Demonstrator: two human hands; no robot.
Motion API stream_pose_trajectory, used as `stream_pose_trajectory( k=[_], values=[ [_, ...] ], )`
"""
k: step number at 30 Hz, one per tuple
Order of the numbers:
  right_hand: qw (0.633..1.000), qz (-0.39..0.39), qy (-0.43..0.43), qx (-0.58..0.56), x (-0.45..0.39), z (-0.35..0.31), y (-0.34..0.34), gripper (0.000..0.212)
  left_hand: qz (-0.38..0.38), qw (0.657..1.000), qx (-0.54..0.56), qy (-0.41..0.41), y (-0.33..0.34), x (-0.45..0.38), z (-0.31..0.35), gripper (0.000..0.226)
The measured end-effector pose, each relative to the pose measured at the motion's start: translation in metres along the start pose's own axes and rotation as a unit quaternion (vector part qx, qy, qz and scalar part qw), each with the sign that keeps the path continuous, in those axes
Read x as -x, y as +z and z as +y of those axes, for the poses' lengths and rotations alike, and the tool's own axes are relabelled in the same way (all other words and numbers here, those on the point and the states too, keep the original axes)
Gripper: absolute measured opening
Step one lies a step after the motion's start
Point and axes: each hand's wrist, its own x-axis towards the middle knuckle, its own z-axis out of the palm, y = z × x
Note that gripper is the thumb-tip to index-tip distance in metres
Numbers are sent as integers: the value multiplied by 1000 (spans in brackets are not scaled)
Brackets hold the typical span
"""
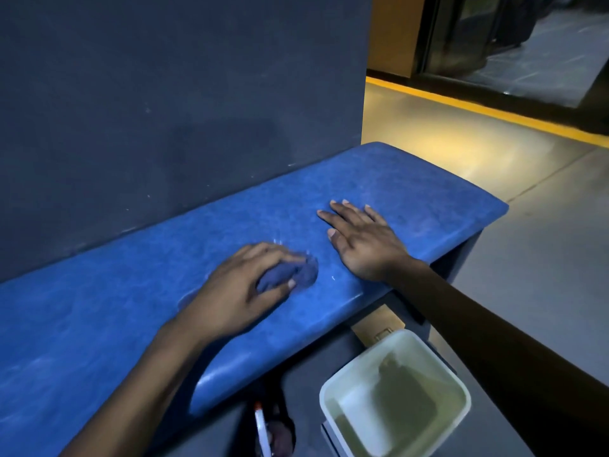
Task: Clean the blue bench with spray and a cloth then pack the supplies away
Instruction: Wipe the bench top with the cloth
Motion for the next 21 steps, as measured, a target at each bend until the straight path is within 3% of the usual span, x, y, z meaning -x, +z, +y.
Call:
stream_pose_trajectory(
  k=[2,7,13,16,18,21],
  values=[
    [1000,5,3,-2,0,-1,2,64,-16,1000,14,17,-7,8,-12,31],
    [1000,11,4,-11,1,-2,-1,60,51,996,-21,-65,13,-54,-23,32],
    [1000,-2,-7,-20,-1,2,-3,50,-56,991,44,114,16,-11,27,34],
    [1000,-5,-7,-17,-1,4,-3,54,-88,984,48,144,7,-13,15,37],
    [1000,-8,-6,-19,-1,4,-3,51,-41,992,28,119,3,-27,-13,34],
    [1000,0,-2,-22,0,2,-2,49,38,999,-15,-17,-6,-50,-49,33]
  ],
)
